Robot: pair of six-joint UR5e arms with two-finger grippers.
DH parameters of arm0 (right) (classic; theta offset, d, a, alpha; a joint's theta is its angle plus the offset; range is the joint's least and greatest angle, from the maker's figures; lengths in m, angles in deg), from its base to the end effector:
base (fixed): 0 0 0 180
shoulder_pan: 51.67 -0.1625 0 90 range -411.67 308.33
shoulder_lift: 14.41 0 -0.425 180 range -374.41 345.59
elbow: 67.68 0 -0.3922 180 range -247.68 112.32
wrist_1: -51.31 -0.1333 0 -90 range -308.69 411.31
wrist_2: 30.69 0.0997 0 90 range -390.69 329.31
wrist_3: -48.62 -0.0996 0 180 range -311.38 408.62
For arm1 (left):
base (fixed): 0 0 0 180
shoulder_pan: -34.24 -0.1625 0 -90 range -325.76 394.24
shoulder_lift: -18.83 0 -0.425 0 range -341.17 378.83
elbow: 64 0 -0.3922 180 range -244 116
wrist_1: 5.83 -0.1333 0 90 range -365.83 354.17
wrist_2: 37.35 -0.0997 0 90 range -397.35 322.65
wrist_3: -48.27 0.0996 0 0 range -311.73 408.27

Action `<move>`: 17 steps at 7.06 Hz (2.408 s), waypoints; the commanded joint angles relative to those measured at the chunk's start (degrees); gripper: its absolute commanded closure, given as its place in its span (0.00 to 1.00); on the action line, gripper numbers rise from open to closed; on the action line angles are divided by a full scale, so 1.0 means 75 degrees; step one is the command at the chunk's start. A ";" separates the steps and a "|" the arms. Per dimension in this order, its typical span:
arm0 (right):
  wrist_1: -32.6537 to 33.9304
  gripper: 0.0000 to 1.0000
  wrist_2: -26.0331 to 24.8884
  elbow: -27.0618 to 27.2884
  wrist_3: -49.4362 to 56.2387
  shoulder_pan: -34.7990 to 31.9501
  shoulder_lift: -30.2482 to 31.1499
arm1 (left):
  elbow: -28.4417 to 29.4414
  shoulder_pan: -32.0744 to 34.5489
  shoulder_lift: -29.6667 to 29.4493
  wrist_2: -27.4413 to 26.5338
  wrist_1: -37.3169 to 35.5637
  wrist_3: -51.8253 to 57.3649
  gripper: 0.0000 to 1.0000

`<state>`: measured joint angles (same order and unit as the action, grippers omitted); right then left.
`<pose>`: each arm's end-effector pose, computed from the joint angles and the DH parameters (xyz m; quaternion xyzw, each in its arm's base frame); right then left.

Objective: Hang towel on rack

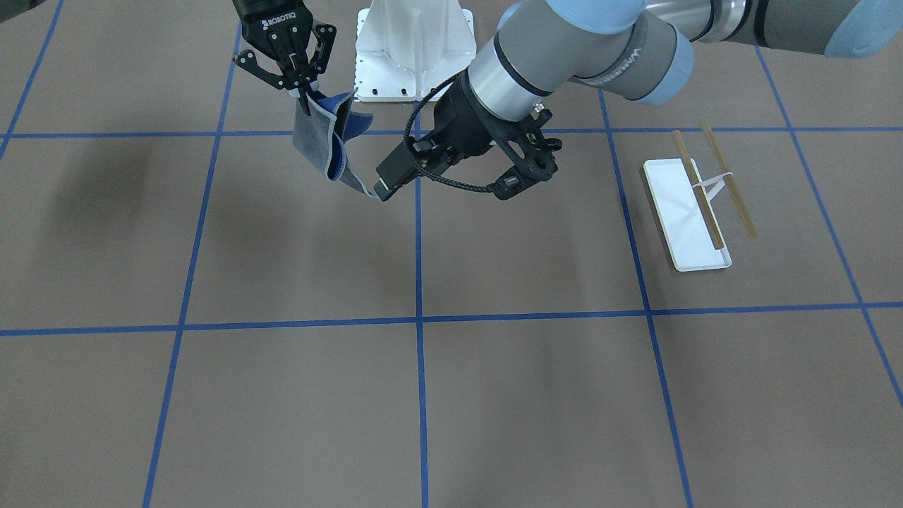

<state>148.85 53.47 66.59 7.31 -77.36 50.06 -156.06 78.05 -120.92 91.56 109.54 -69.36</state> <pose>-0.3458 -0.3255 0.1358 0.3468 -0.3850 -0.1446 0.8430 0.4306 -0.5111 0.0488 -0.1750 0.6189 -0.2616 0.7196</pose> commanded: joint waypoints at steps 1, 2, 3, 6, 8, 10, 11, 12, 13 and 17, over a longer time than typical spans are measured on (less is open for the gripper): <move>-0.0009 1.00 0.0005 0.0003 0.0012 0.0038 -0.0088 | 0.0145 -0.0413 -0.0385 -0.0415 0.0062 -0.0136 0.02; -0.0009 1.00 -0.0007 0.0003 0.0012 0.0084 -0.0205 | 0.0193 -0.0763 -0.0444 -0.0860 0.0098 -0.0101 0.02; 0.0002 1.00 0.0005 0.0026 0.0012 0.0085 -0.0206 | 0.0344 -0.0813 -0.0445 -0.0957 0.0365 -0.0089 0.02; -0.0009 1.00 -0.0007 0.0038 0.0012 0.0085 -0.0206 | 0.0568 -0.0814 -0.0503 -0.0958 0.0637 -0.0112 0.19; 0.0002 1.00 0.0005 0.0038 0.0012 0.0085 -0.0194 | 0.0545 -0.0814 -0.0492 -0.0958 0.0637 -0.0101 0.89; 0.0002 1.00 0.0005 0.0050 0.0012 0.0085 -0.0194 | 0.0510 -0.0814 -0.0480 -0.0946 0.0614 -0.0065 1.00; 0.0002 1.00 0.0005 0.0050 0.0012 0.0085 -0.0194 | 0.0509 -0.0814 -0.0468 -0.0946 0.0590 -0.0065 1.00; 0.0002 1.00 0.0017 0.0050 0.0012 0.0085 -0.0194 | 0.0509 -0.0814 -0.0468 -0.0946 0.0567 -0.0065 1.00; 0.0014 1.00 0.0052 0.0062 0.0012 0.0061 -0.0194 | 0.0475 -0.0802 -0.0468 -0.0946 0.0543 -0.0065 1.00; 0.0154 0.00 0.1263 0.0624 0.0012 -0.0660 0.0833 | 0.0312 0.0015 -0.0224 -0.0201 0.0356 0.0086 1.00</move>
<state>149.57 57.79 70.47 7.27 -78.92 52.99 -152.92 75.39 -123.79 86.91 112.54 -69.32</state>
